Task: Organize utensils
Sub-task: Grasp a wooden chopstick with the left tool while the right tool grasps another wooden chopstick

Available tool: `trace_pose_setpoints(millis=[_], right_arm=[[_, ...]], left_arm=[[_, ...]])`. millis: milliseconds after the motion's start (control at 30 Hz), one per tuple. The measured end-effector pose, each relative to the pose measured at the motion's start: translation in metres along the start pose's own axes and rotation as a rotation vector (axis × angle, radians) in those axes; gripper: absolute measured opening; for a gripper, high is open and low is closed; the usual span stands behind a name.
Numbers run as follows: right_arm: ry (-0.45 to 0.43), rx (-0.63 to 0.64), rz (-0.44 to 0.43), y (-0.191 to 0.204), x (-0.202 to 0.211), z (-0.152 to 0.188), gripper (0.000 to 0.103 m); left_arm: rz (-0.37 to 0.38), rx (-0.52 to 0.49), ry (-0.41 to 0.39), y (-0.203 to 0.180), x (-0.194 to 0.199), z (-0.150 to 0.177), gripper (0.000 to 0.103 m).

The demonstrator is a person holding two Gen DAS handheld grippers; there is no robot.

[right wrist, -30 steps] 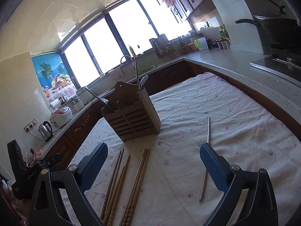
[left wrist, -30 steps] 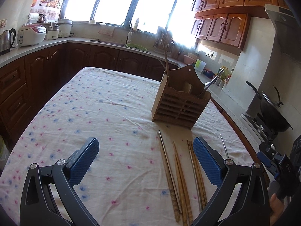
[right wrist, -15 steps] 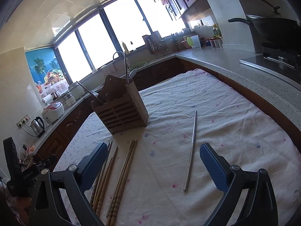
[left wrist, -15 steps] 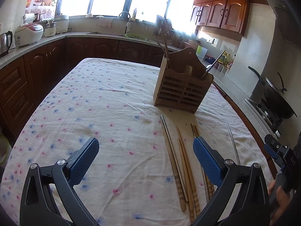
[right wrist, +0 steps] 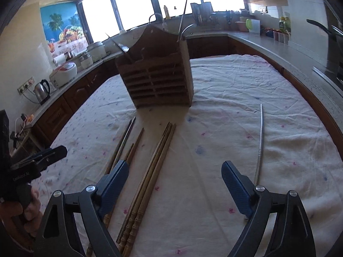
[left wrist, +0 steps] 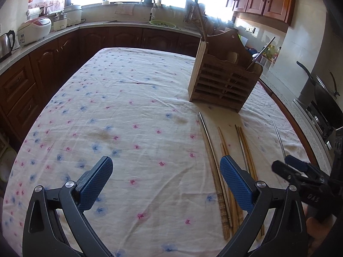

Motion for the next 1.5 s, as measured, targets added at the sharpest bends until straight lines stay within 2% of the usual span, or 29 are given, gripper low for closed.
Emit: trace_pose_setpoints(millis=[67, 167, 300, 433, 533, 600, 633, 733, 767, 1067, 1233, 1500], right_arm=[[0.061, 0.044, 0.028, 0.011, -0.021, 0.000, 0.071], [0.140, 0.093, 0.075, 0.020, -0.045, 0.003, 0.063], [0.149, 0.108, 0.123, 0.012, -0.042, 0.008, 0.062], [0.151, 0.002, 0.139, -0.024, -0.029, 0.014, 0.063], [0.103, -0.097, 0.011, -0.044, -0.015, 0.006, 0.062], [0.073, -0.107, 0.032, -0.047, -0.011, -0.004, 0.061], [0.062, -0.107, 0.042, -0.049, -0.012, -0.008, 0.056], [0.070, -0.141, 0.060, -0.058, -0.021, -0.022, 0.033], [0.072, -0.151, 0.070, -0.061, -0.024, -0.025, 0.030], [0.106, -0.154, 0.085, -0.075, -0.046, -0.038, 0.023], [0.097, -0.147, 0.081, -0.077, -0.047, -0.039, 0.022], [0.090, -0.150, 0.069, -0.079, -0.048, -0.041, 0.021]], left_arm=[[-0.001, 0.007, 0.001, 0.004, 0.000, -0.001, 0.102], [0.003, 0.018, 0.006, 0.010, -0.001, -0.001, 0.102], [0.012, 0.020, 0.025, 0.013, -0.007, -0.002, 0.102], [0.028, 0.009, 0.052, 0.009, -0.017, -0.003, 0.102], [0.034, -0.018, 0.076, 0.000, -0.026, -0.008, 0.102], [0.038, -0.042, 0.087, -0.007, -0.031, -0.013, 0.102], [0.033, -0.053, 0.090, -0.011, -0.033, -0.017, 0.102], [0.016, -0.084, 0.094, -0.019, -0.039, -0.027, 0.102], [0.011, -0.089, 0.095, -0.021, -0.041, -0.030, 0.101], [-0.025, -0.127, 0.152, -0.038, -0.078, -0.065, 0.089], [-0.075, -0.171, 0.217, -0.046, -0.109, -0.071, 0.067], [-0.051, -0.164, 0.242, -0.051, -0.119, -0.075, 0.066]])
Point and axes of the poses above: each gripper's, at about its wrist camera, not at the fingertips, and x roughly against the way its jaws point, y to its left, z to its underside, the point moved 4 cm from there along -x, roughly the way its jaws point, and after that the axes turned 13 degrees about y, right-handed, at the moved point
